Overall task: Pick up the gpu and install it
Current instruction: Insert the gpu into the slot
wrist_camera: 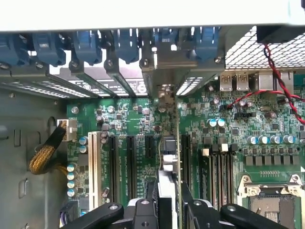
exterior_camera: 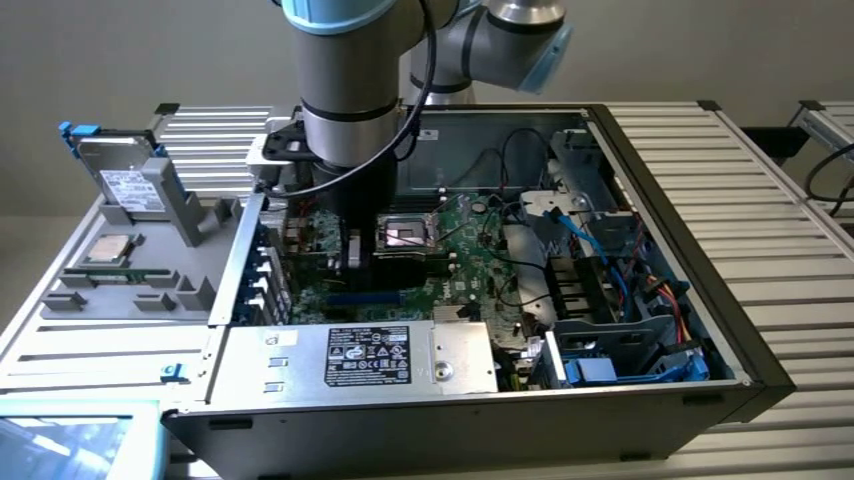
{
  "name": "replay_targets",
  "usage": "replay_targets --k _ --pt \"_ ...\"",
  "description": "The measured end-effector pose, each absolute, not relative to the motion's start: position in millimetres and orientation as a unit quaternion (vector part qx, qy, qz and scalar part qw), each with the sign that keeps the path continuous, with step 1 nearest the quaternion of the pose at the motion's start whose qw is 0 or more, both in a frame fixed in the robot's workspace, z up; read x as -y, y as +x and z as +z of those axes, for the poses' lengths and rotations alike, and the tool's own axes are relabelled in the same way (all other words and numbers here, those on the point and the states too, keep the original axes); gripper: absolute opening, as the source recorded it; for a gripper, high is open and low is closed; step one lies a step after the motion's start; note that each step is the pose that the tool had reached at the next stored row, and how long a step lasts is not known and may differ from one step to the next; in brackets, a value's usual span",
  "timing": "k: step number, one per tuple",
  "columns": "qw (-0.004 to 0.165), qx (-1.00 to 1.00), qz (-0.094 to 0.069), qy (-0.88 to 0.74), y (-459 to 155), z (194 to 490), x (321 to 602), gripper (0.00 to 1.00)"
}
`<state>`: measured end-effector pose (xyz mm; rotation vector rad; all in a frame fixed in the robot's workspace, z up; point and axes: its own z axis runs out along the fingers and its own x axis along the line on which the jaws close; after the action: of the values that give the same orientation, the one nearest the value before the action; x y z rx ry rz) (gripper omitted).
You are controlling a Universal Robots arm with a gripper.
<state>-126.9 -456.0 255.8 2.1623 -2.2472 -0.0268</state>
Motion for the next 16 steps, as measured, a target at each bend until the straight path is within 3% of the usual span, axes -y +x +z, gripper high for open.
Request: replay_targets --k 4,16 --pt "0.012 0.721 -0.009 0.693 -115 272 456 0.29" --pt "0.021 0.721 0.005 0.693 -105 276 452 0.29"
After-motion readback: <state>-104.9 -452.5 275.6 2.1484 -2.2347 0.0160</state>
